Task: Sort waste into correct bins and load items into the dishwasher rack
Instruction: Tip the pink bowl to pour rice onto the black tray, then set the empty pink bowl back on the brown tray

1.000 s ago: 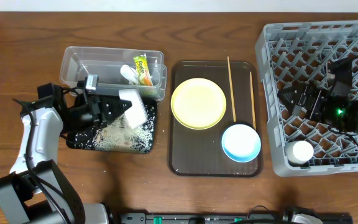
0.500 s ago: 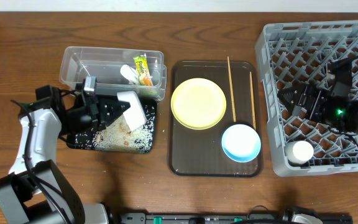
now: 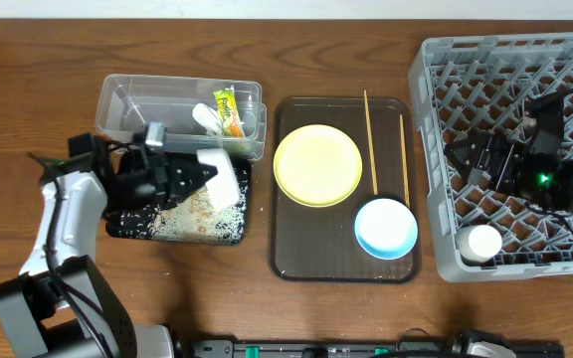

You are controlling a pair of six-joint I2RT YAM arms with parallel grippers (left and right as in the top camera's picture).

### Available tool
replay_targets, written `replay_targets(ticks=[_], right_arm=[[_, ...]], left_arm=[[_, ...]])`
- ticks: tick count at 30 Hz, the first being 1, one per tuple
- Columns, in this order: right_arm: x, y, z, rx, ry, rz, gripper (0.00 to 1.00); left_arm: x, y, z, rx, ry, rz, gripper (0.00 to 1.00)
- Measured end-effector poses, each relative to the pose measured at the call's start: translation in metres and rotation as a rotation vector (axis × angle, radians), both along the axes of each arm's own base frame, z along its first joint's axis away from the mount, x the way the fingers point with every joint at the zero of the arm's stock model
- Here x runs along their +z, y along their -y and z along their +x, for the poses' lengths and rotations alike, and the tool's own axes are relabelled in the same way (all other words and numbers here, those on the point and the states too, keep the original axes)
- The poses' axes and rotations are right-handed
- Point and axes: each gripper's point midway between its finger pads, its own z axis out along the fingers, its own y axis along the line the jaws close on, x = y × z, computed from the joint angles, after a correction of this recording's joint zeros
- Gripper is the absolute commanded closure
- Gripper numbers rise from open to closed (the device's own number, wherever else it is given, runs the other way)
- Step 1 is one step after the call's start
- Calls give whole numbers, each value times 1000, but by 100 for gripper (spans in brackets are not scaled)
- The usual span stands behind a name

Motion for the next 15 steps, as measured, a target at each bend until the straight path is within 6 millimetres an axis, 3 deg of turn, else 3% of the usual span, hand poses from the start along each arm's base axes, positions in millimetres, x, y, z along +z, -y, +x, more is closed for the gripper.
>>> replay_targets(ticks=[4, 7, 12, 15], right_arm=[[0, 1, 0, -3, -1, -5, 3], [0, 1, 1, -4, 4, -7, 3], [1, 2, 3, -4, 14, -9, 3], [2, 3, 4, -7, 20, -15, 3]], left_arm=[[-13, 4, -7, -9, -114, 50, 94], [-13, 18, -16, -48, -165, 70, 94], [-13, 67, -45, -206, -129, 278, 94], [-24, 102, -61, -299, -62, 471, 94]])
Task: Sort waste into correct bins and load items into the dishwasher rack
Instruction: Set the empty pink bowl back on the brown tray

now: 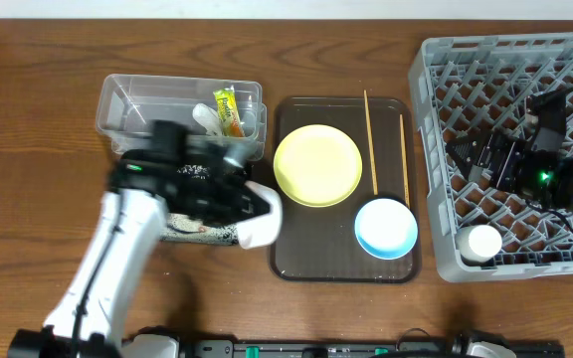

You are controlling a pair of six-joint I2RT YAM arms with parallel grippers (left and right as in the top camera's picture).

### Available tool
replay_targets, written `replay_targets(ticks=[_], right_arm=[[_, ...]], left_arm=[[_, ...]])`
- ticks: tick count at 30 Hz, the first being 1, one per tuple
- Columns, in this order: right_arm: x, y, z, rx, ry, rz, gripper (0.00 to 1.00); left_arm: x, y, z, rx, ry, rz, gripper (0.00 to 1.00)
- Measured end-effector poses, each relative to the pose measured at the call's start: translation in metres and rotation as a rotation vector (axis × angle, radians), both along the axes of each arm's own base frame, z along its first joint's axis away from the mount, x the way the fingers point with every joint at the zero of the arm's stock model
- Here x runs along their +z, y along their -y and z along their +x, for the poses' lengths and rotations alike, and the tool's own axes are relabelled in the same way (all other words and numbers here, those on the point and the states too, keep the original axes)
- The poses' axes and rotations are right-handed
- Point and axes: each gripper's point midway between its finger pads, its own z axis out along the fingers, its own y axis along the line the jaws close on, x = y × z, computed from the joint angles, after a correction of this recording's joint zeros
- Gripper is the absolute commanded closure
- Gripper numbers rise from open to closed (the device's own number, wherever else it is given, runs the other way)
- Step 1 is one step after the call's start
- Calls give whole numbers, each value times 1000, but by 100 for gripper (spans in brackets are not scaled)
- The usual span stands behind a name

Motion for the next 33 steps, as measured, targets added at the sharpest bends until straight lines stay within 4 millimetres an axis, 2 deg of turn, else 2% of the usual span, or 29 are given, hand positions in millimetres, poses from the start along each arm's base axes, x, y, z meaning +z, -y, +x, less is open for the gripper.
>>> replay_targets(ticks=[7, 13, 14, 16, 17, 18, 20, 23, 26, 29, 33], right_arm=[[-1, 2, 0, -6, -2, -8, 3], [-1, 2, 0, -7, -3, -10, 2], [-1, 2, 0, -7, -3, -10, 2], [-1, 2, 0, -7, -3, -10, 2], [-1, 2, 0, -7, -3, -10, 2], [-1, 2, 0, -7, -3, -10, 2], [-1, 2, 0, -8, -3, -11, 2], [-1, 2, 0, -7, -3, -10, 3], [-1, 1, 0, -3, -3, -11, 5], [-1, -7, -1, 29, 0, -19, 6], [-2, -39, -6, 158, 17, -42, 4]], left_arm=[[-52, 61, -26, -146, 148, 374, 94], [-94, 94, -36, -178, 201, 515, 93], [-96, 96, -36, -175, 206, 521, 84], [-96, 99, -36, -166, 217, 525, 57], [-96, 99, -36, -159, 219, 530, 35], [-97, 97, -35, -151, 215, 539, 29], [-98, 91, -38, -142, 192, 565, 25], [-89, 82, -35, -129, 162, 600, 22], [-68, 70, -19, -77, 152, 618, 21], [-36, 47, 4, 27, 170, 620, 21], [14, 7, 35, 209, 241, 568, 21]])
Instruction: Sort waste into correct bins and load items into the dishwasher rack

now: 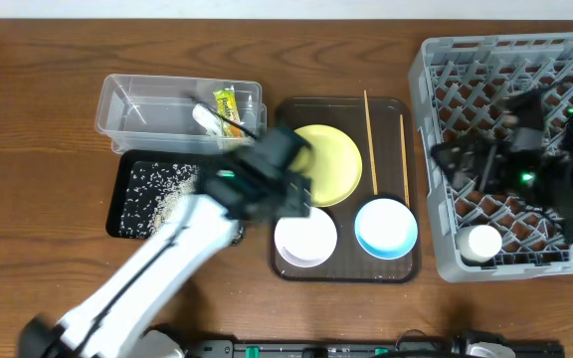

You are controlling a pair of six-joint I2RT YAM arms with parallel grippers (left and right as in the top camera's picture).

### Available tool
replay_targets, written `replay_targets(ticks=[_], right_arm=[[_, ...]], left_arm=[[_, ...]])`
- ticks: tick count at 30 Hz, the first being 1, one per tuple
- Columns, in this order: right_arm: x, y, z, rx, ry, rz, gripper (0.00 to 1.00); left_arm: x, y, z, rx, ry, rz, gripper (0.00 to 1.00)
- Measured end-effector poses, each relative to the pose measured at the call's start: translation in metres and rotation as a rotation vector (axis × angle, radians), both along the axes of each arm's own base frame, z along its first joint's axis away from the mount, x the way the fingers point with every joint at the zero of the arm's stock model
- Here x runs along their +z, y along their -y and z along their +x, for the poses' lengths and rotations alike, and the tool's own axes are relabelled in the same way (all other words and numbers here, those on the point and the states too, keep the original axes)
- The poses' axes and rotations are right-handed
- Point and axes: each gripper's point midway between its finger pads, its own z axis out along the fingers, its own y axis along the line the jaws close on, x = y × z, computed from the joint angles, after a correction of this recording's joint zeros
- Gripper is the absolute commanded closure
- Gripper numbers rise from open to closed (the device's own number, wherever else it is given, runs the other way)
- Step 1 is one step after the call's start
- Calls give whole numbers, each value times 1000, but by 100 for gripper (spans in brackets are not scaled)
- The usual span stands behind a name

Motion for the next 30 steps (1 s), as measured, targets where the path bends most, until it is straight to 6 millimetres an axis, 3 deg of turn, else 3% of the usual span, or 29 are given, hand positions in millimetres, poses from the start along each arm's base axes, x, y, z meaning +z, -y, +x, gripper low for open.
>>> replay_targets(ticks=[2, 6, 12, 30], right_arm=[[-2, -18, -4, 69, 8, -30, 1], [-9, -36, -5, 137, 17, -96, 1], [-15, -36, 3, 134, 23, -155, 1], [-22, -22, 10, 80, 19, -232, 1]], left_arm=[[24, -24, 8, 67, 69, -24, 21], [52, -59, 4, 128, 145, -33, 20], [77, -94, -14, 179, 223, -20, 13], [82, -99, -20, 181, 238, -15, 10]])
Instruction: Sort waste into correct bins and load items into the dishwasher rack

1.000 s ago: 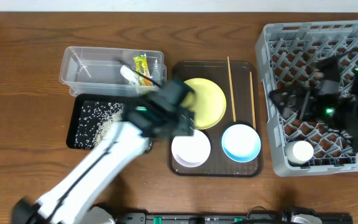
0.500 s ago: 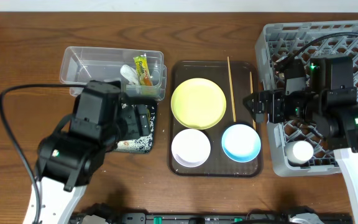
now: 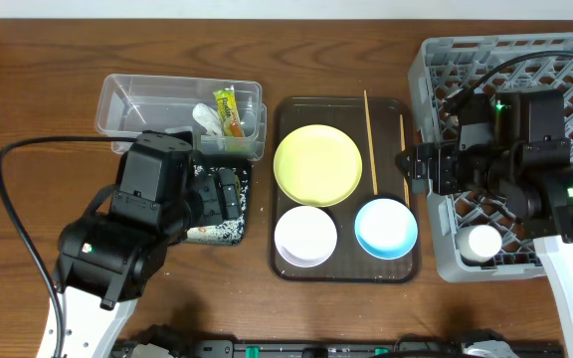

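Note:
On the brown serving tray [image 3: 285, 261] lie a yellow plate [image 3: 317, 165], a white bowl [image 3: 304, 236], a blue bowl [image 3: 385, 227] and two chopsticks [image 3: 369, 139]. My left gripper [image 3: 229, 193] hangs over the black tray [image 3: 219, 233] of spilled rice and looks open, with nothing in it. At the left edge of the grey dishwasher rack [image 3: 525, 62], my right gripper [image 3: 412, 165] points toward the right chopstick [image 3: 404, 147]; it appears open and empty. A white cup [image 3: 483, 242] stands in the rack.
A clear plastic bin [image 3: 157, 104] at the back left holds wrappers and a yellow packet [image 3: 228, 109]. My left arm covers most of the black tray. A black cable loops over the table at far left.
My left arm has drawn back from the brown tray to above the black tray, leaving the white bowl upright on the brown tray. My right gripper has shifted left to the rack's left edge.
First my left gripper held the white bowl over the rice-strewn black tray. Then the bowl was at that tray's right edge, and later it rested on the brown tray under my arm. Now the bowl stands alone there, and my right gripper has come out toward the chopsticks.

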You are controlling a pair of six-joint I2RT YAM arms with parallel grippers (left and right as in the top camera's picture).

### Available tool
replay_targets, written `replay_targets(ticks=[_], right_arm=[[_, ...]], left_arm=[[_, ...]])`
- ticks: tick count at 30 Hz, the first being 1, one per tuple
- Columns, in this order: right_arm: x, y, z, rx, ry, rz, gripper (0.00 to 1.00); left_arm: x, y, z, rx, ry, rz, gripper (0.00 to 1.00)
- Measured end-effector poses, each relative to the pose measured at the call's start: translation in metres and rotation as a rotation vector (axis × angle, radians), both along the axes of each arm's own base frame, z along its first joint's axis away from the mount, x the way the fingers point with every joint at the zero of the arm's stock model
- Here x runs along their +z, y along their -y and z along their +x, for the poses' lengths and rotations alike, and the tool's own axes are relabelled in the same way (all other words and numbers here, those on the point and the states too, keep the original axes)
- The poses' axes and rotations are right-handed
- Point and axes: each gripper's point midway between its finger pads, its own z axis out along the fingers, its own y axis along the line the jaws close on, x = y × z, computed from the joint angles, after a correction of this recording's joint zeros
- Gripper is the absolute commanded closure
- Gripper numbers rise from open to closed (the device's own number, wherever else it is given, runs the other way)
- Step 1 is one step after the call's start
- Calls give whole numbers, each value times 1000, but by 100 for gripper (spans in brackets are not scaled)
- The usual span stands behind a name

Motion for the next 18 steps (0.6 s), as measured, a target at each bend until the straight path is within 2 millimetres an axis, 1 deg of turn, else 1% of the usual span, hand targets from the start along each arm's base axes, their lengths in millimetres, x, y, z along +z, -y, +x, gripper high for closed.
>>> replay_targets(ticks=[4, 7, 11, 12, 16, 18], right_arm=[[0, 0, 0, -2, 0, -2, 1], [0, 0, 0, -2, 0, -2, 1], [0, 0, 0, -1, 0, -2, 1], [0, 0, 0, -2, 0, -2, 1], [0, 1, 0, -2, 1, -3, 1], [0, 1, 0, -2, 1, -3, 1]], left_arm=[[2, 0, -1, 0, 7, -2, 9], [8, -3, -8, -2, 34, -8, 9], [20, -15, -16, 14, 122, 17, 7], [24, -18, -16, 24, 158, 20, 4], [41, -29, 0, 71, 364, 14, 4], [48, -31, 9, 63, 487, 13, 4]])
